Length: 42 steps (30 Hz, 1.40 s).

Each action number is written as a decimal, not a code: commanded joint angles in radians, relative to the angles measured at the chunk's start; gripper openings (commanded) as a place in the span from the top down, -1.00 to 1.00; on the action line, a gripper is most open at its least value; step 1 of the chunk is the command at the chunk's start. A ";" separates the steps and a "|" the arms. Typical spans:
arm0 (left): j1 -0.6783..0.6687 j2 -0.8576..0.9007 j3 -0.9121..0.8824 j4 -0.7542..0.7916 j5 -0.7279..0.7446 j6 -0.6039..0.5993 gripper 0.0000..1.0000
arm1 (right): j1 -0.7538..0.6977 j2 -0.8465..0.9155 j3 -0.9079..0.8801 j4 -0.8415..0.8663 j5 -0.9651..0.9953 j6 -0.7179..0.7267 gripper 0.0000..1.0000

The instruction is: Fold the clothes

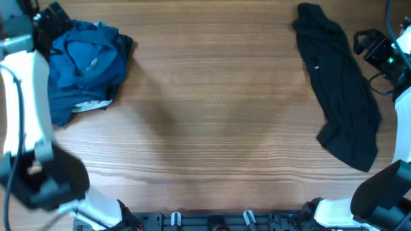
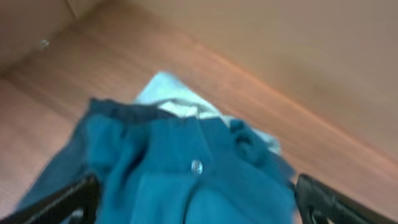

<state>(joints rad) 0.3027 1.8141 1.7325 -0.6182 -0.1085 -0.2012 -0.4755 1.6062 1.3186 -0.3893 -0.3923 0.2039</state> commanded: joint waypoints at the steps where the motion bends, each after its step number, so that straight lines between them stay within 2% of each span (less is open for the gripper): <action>1: -0.026 -0.171 -0.002 -0.113 -0.013 -0.017 -1.00 | 0.008 -0.086 0.007 0.034 -0.036 -0.174 -1.00; 3: -0.039 -0.222 -0.002 -0.180 -0.012 -0.017 -0.99 | 0.018 -0.141 0.007 0.025 -0.097 -0.262 -0.99; 8: -0.052 -0.247 -0.002 -0.334 -0.012 -0.017 -1.00 | 0.121 -0.346 0.007 -0.063 -0.075 -0.452 -1.00; 13: -0.052 -0.247 -0.002 -0.348 -0.013 -0.016 -1.00 | 0.131 -0.463 0.007 -0.174 -0.045 -0.447 -0.99; 18: -0.052 -0.247 -0.002 -0.348 -0.012 -0.016 -0.99 | 0.131 -0.455 0.007 -0.279 -0.045 -0.447 -0.99; 26: -0.052 -0.247 -0.002 -0.348 -0.013 -0.017 -1.00 | 0.156 -0.362 0.003 -0.286 -0.045 -0.439 -0.99; 32: -0.052 -0.247 -0.002 -0.348 -0.013 -0.017 -0.99 | 0.174 -0.452 0.002 -0.316 -0.045 -0.439 -0.99; 34: -0.052 -0.247 -0.002 -0.348 -0.012 -0.016 -1.00 | 0.227 -0.515 0.002 -0.317 -0.037 -0.440 -0.99; 39: -0.052 -0.247 -0.002 -0.348 -0.013 -0.017 -1.00 | 0.505 -0.716 0.001 -0.332 0.226 -0.439 -0.99; 42: -0.052 -0.247 -0.002 -0.348 -0.013 -0.016 -1.00 | 0.653 -0.841 -0.049 -0.299 0.301 -0.438 -1.00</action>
<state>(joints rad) 0.2531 1.5692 1.7332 -0.9665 -0.1081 -0.2050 0.0811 0.8547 1.3170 -0.7193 -0.2291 -0.2306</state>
